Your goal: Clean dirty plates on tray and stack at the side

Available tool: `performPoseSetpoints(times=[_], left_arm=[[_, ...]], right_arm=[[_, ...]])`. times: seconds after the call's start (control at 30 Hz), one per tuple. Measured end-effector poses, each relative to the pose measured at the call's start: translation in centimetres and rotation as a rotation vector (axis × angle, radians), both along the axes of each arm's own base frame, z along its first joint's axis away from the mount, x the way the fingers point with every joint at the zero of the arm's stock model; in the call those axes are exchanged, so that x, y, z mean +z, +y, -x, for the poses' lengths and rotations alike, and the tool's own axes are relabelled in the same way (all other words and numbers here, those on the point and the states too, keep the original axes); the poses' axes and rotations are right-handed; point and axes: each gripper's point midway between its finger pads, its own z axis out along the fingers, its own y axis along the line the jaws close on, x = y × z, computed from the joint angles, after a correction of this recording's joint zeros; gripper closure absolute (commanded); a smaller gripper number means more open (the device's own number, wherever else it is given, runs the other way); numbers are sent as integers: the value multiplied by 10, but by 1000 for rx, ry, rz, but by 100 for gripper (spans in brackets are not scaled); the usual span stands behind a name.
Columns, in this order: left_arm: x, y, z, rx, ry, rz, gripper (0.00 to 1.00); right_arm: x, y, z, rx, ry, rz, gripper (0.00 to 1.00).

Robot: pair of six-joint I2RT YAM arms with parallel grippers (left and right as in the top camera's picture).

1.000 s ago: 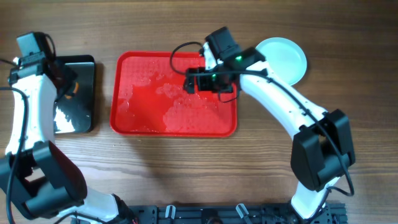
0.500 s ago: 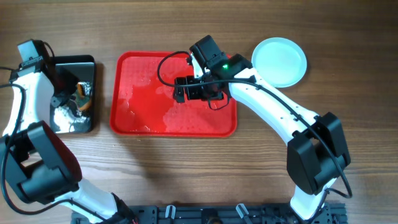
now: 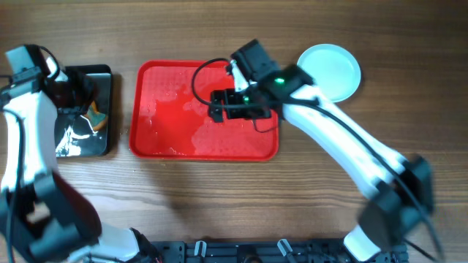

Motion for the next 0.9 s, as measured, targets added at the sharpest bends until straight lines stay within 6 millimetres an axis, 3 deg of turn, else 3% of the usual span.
performPoseSetpoints(times=[0.03,0.13,0.17,0.2,0.23,0.33,0.47,0.9], left_arm=[[20,-11,0,-26,-56,36,75],[70,-42,14,-100,-170,114,45],[80,-49,20,-121,-188,123,0],[98,-64,30,-155,-220,147,0],[104,-73,36,-194,-228,147,0],[99,-98,55,-252,-158,180,0],[97,-113,58,-305,-143,182,0],[97,-114,58,-316,-146,178,0]], right_arm=[[14,-6,4,-7,-25,0,0],[58,-36,28,-36,-95,30,0],[77,-56,46,-53,-131,72,0],[82,-62,53,-55,-146,83,0],[90,-67,60,-56,-171,95,0],[99,-75,87,-17,-218,150,0],[98,-74,110,41,-252,169,0],[93,-80,111,36,-260,207,0]])
